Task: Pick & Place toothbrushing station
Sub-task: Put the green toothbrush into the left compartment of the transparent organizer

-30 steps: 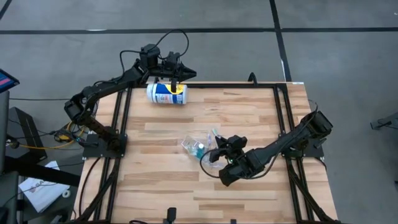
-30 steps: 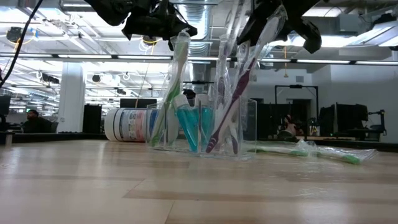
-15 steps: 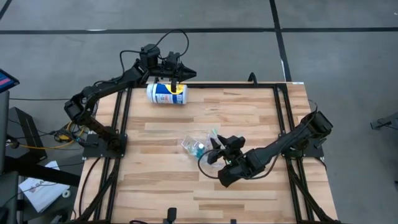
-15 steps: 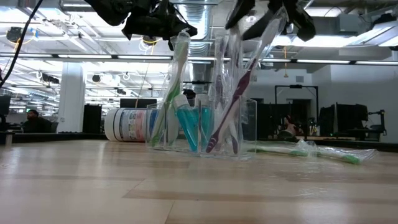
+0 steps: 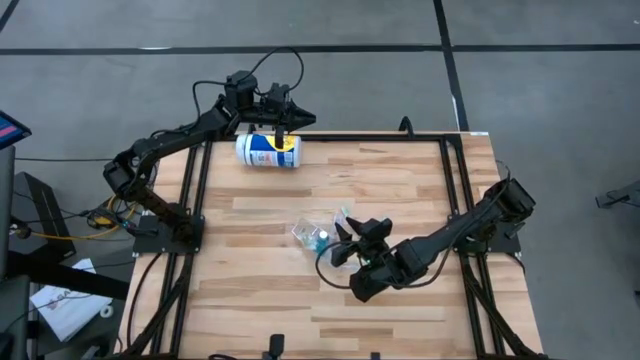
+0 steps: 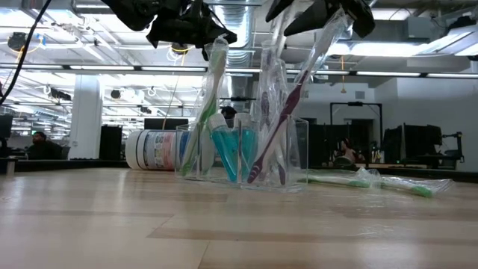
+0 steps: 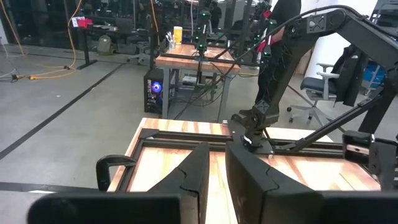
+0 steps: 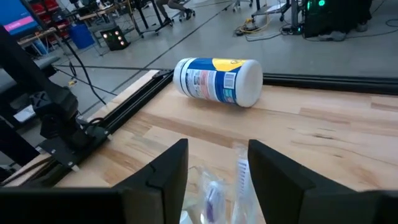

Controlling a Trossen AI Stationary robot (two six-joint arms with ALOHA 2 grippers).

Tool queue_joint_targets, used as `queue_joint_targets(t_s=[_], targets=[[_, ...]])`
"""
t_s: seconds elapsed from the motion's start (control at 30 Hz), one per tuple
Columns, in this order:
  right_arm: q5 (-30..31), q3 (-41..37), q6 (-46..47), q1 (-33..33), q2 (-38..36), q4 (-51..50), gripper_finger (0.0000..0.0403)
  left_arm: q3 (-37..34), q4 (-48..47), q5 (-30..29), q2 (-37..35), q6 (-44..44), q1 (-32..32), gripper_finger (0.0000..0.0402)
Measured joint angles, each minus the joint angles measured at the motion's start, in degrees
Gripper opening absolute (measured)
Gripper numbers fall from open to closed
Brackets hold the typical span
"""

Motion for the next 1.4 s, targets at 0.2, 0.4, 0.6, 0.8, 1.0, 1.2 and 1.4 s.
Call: queue_joint_targets(t_s=[0.2,0.4,0.6,0.8,1.0,1.2,1.4], targets=[[1.5,0.0,-2.0,0.6,0.0,5.5,0.0159,0.0,-0.1,4.3,0.0,-0.2,-0.2,0.0046],[5.6,1.9,-13.6,-0.1,-5.2,6.8,0.0157,0.0,-3.0,8.7,0.0,0.2,-2.5,0.0047],[4.4,4.2,-29.2,-2.7,-15.7,6.4,0.0150,0.0,-14.4,-2.8,0.0,5.0,-4.6,0.0063],[-2.8,4.5,-35.1,-6.9,-25.6,1.0,0.0146,0.0,-24.5,-6.5,1.2,6.1,-7.4,0.0080],[-18.8,4.5,-11.3,-15.0,-29.4,-26.5,0.0146,-0.1,-28.0,-12.4,4.4,4.3,-8.9,0.0084],[-32.8,2.9,12.7,-17.1,-26.0,-49.6,0.0145,-0.1,-27.5,-14.3,5.0,1.2,-7.8,0.0082],[-39.7,-11.6,23.4,-14.4,-25.5,-39.5,0.0144,-0.1,-27.1,-16.5,5.0,0.0,-7.6,0.0081]])
